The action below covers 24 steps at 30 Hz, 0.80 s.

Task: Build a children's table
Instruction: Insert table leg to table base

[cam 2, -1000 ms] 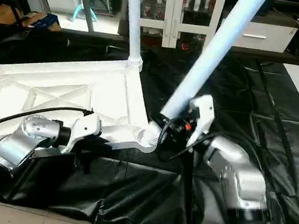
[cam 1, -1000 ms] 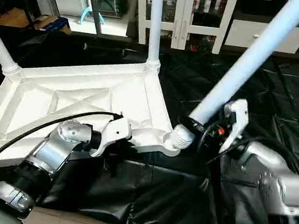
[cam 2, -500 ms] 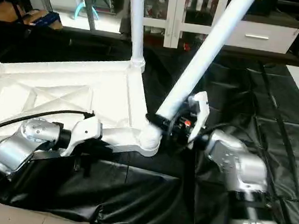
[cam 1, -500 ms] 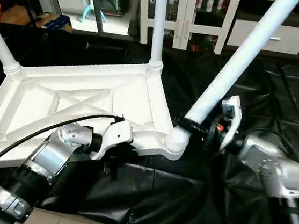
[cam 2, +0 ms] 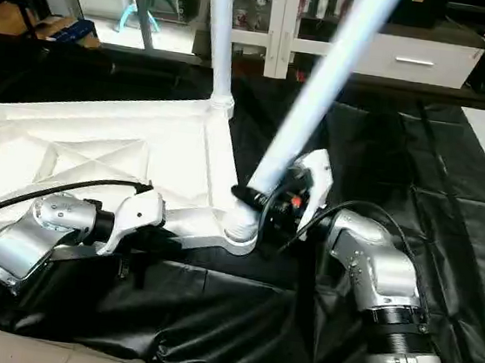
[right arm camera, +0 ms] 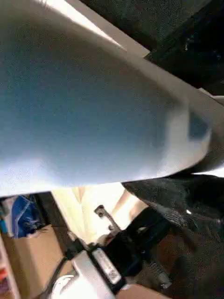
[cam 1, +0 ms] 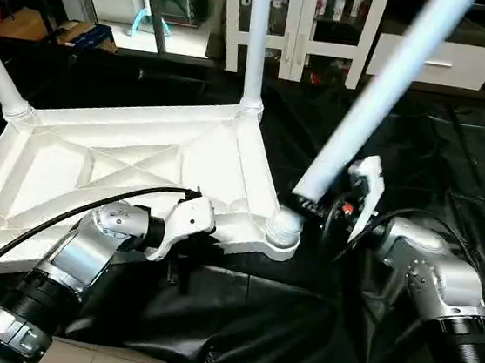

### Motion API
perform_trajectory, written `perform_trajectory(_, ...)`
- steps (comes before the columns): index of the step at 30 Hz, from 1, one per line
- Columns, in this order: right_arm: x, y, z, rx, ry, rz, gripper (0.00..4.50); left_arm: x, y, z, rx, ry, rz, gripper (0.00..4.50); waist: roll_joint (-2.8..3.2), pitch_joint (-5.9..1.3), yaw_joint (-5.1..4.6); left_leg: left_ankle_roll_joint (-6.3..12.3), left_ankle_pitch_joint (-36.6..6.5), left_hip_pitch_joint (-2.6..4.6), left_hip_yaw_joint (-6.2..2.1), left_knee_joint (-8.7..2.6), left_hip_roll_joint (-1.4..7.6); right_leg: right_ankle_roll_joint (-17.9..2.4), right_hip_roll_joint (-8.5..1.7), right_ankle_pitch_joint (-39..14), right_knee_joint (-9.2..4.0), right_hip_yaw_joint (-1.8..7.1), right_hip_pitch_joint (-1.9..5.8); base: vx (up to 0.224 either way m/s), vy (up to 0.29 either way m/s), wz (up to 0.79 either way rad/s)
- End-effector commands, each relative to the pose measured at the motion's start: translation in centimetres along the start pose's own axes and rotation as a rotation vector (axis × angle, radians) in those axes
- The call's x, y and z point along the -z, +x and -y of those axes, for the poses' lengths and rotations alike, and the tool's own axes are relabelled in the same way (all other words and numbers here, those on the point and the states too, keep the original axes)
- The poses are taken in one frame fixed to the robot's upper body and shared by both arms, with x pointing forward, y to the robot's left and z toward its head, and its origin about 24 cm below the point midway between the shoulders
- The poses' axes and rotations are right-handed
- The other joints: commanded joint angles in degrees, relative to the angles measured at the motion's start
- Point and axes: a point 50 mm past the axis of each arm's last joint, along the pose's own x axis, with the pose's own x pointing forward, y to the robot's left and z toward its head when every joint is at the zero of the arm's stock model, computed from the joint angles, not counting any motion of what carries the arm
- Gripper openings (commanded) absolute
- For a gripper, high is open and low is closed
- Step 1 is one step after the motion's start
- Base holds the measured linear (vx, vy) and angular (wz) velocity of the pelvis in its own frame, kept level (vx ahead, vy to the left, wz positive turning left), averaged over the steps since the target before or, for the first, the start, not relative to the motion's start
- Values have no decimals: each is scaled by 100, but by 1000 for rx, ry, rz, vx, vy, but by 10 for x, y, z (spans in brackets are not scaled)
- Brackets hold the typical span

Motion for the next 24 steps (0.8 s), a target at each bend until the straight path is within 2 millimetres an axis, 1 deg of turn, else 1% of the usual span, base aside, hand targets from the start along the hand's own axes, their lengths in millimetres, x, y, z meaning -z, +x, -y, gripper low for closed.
perform_trajectory(1,16,-11,9,78,-44,-113,185,12,6,12,62,-35,-38,9,-137,-448,35,1086,1399,161,-38,-252,141,-1693,-145,2423,-117,24,339,0,0,0)
perform_trajectory(5,17,-13,6,68,-104,-135,185,12,6,12,65,-32,-39,9,-135,-442,40,1065,1340,167,-44,-259,152,-1694,-149,2347,-125,31,337,0,0,0)
perform_trajectory(7,17,-18,2,54,-159,-146,185,12,6,12,66,-30,-41,9,-139,-453,51,1078,1399,176,-51,-254,157,-1694,-143,2439,-115,31,340,0,0,0)
perform_trajectory(9,18,-19,2,51,-174,-150,185,12,6,12,66,-30,-42,9,-142,-459,52,1092,1461,173,-55,-249,149,-1677,-134,2533,-107,28,345,0,0,0)
perform_trajectory(11,21,-26,-3,34,-241,-183,185,13,6,12,65,-30,-46,9,-137,-456,67,1087,1482,178,-59,-244,152,-1614,-129,2614,-110,30,350,0,0,0)
perform_trajectory(12,23,-27,-6,22,-256,-197,185,13,6,12,64,-31,-47,9,-141,-455,61,1086,1476,177,-55,-244,147,-1612,-126,2631,-109,32,347,0,0,0)
perform_trajectory(13,27,-28,-12,-6,-269,-221,185,13,6,12,65,-30,-49,9,-124,-458,70,1082,1428,174,-58,-245,145,-1607,-136,2617,-111,34,348,0,0,0)
perform_trajectory(14,27,-28,-13,-11,-269,-224,185,13,6,12,65,-30,-50,9,-132,-455,78,1081,1418,178,-59,-250,150,-1588,-134,2611,-121,37,352,0,0,0)
perform_trajectory(15,31,-28,-18,-43,-268,-249,185,13,6,12,65,-28,-51,9,-139,-450,89,1078,1370,186,-59,-254,157,-1585,-135,2578,-126,40,348,0,0,0)
perform_trajectory(16,31,-28,-18,-43,-268,-249,185,13,6,12,65,-28,-51,9,-140,-448,96,1071,1356,182,-60,-256,158,-1577,-135,2558,-126,43,352,0,0,0)
perform_trajectory(17,34,-28,-22,-65,-269,-266,185,13,6,12,65,-27,-53,9,-97,-445,111,1048,1276,184,-64,-261,162,-1577,-147,2459,-133,43,343,0,0,0)
perform_trajectory(18,34,-28,-22,-65,-269,-266,185,13,6,12,65,-27,-53,9,-121,-437,111,1018,1173,186,-58,-271,164,-1574,-144,2351,-151,44,343,0,0,0)
perform_trajectory(19,39,-28,-27,-108,-260,-307,185,13,6,11,66,-25,-54,9,-113,-425,120,980,1041,184,-58,-284,167,-1576,-150,2185,-169,45,343,0,0,0)
perform_trajectory(21,40,-28,-28,-118,-258,-316,185,13,7,11,67,-24,-55,9,-115,-421,131,943,926,197,-59,-296,178,-1585,-155,2053,-180,51,345,0,0,0)
perform_trajectory(24,44,-28,-32,-162,-237,-349,185,12,7,11,69,-21,-56,9,-106,-428,142,931,940,211,-66,-297,184,-1590,-151,2049,-179,53,347,0,0,0)
